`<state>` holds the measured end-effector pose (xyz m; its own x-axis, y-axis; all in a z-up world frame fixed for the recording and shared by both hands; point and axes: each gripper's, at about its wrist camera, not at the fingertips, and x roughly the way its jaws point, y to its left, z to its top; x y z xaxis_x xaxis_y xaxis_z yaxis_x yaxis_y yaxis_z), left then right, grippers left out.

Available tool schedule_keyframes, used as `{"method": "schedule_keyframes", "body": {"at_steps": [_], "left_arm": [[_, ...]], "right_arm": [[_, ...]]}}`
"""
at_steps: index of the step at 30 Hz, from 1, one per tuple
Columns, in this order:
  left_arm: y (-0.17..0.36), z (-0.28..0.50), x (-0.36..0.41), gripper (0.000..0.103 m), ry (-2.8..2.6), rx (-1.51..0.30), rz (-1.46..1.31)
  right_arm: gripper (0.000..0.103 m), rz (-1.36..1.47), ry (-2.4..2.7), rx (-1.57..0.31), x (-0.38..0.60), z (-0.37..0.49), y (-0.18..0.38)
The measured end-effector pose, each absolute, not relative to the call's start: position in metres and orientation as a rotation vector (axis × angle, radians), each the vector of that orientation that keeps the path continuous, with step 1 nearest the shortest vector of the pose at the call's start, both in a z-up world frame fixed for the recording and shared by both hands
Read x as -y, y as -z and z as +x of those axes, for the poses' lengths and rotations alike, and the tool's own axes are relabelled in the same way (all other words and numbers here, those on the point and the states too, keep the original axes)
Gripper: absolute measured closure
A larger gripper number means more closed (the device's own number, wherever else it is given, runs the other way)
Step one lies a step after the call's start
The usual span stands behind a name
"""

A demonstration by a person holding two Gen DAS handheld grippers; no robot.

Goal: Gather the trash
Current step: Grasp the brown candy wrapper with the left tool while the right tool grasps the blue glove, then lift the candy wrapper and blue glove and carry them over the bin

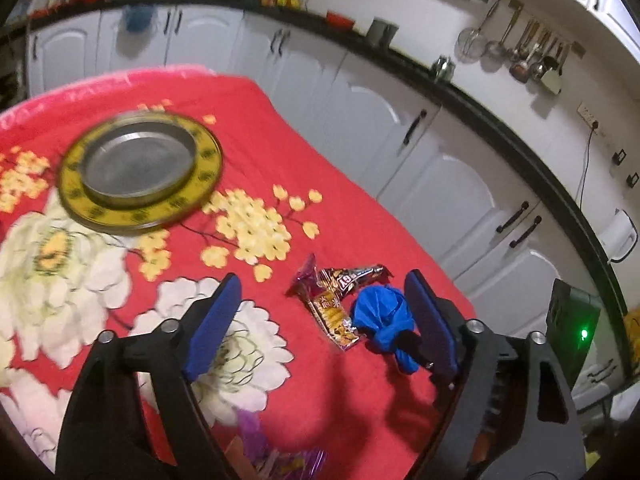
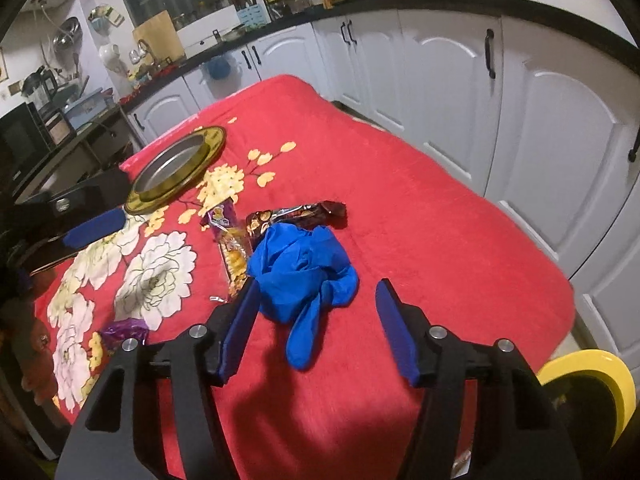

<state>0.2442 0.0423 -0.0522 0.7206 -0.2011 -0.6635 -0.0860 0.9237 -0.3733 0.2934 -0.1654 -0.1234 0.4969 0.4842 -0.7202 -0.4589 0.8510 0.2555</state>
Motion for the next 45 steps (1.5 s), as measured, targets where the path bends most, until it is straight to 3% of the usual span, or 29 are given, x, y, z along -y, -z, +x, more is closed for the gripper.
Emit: {"method": "schedule_keyframes", "body": {"at_steps": [2, 5, 7, 14, 22, 30, 45], "left_arm": [[0.059, 0.254, -0.040, 0.033, 0.082, -0.799, -0.414], [0.068, 0.269, -0.036, 0.043, 0.095, -0.847, -0.426], [0.075, 0.275, -0.034, 0.047, 0.093, -0.872, -0.438], [0.096, 0.291, -0.032, 0.071, 0.066, -0.931, -0.451], [0.108, 0.294, -0.028, 0.091, 0.065, -0.961, -0.442], [0.098, 0.276, -0.034, 0.092, 0.069, -0.914, -0.431], [0.027, 0.210, -0.026, 0.092, 0.092, -0.679, -0.339]], "right_arm": [[0.072, 0.043, -0.599, -0.917, 0.162, 0.296, 0.131], [0.088, 0.046, -0.610, -0.929, 0.161, 0.295, 0.136], [0.091, 0.054, -0.618, -0.924, 0.165, 0.289, 0.137], [0.093, 0.101, -0.616, -0.901, 0.185, 0.264, 0.132], [0.094, 0.159, -0.629, -0.881, 0.199, 0.240, 0.123], [0.094, 0.153, -0.649, -0.841, 0.201, 0.225, 0.108], [0.094, 0.126, -0.635, -0.736, 0.217, 0.195, 0.069]]}}
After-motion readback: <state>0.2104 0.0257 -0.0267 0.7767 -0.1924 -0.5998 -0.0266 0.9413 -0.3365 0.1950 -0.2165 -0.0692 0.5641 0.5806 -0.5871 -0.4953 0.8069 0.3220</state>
